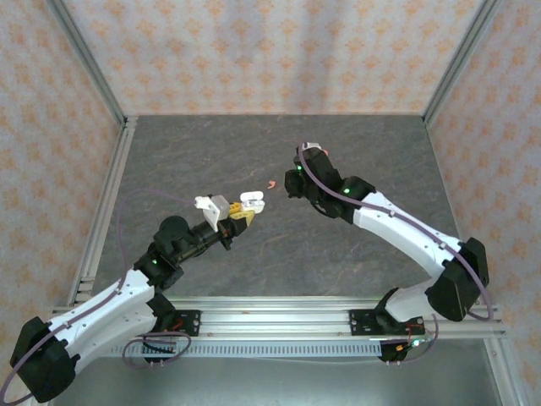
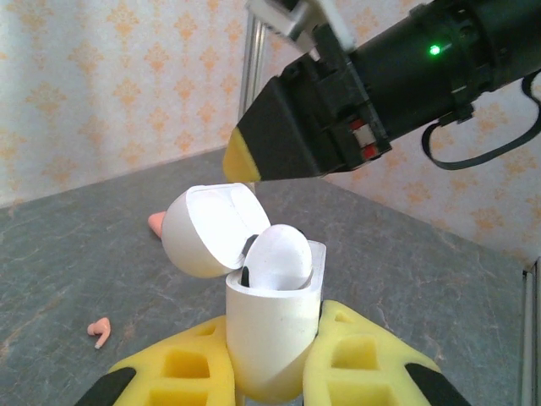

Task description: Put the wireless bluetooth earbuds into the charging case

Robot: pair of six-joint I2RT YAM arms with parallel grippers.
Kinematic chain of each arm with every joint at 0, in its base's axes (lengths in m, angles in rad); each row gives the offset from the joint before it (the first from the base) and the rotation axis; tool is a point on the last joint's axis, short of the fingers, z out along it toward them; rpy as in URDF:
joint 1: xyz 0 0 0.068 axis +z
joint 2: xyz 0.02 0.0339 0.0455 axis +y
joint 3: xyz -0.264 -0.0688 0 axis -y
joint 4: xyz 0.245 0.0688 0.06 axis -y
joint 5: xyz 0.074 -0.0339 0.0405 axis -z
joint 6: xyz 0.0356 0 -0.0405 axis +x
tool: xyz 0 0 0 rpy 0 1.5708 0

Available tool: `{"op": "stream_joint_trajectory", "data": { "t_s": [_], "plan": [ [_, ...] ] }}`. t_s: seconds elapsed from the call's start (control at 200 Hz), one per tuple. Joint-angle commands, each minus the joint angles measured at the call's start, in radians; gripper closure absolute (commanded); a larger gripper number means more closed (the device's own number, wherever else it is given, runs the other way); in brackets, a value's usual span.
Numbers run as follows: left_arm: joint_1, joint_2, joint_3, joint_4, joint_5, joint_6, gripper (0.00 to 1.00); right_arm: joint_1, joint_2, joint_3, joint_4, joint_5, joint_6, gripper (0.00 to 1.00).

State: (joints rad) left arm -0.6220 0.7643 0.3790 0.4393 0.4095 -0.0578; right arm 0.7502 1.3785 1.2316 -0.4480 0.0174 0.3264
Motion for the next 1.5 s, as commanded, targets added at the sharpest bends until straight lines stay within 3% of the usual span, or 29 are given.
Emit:
{"op": "stream_joint_trajectory", "data": {
  "t_s": [0.0, 0.615, 0.946, 1.496],
  "plan": [
    [-0.008, 0.01, 0.049, 0.048, -0.035, 0.014, 1.0, 0.006, -0.07, -0.024, 0.043, -0.013, -0.029, 0.79],
    [-0.065, 0.231, 0.206, 0.115, -0.005, 0.004, 1.0, 0.006, -0.228, -0.03, 0.063, -0.082, -0.161, 0.79],
    [-0.081, 0.274, 0.219, 0.178, -0.004, 0.005, 1.0, 0.006, -0.3, -0.101, 0.202, -0.167, -0.186, 0.79],
    [-0.091, 0.3, 0.227, 0.216, -0.024, -0.022, 1.0, 0.006, -0.271, -0.098, 0.223, -0.239, -0.262, 0.79]
  ]
}}
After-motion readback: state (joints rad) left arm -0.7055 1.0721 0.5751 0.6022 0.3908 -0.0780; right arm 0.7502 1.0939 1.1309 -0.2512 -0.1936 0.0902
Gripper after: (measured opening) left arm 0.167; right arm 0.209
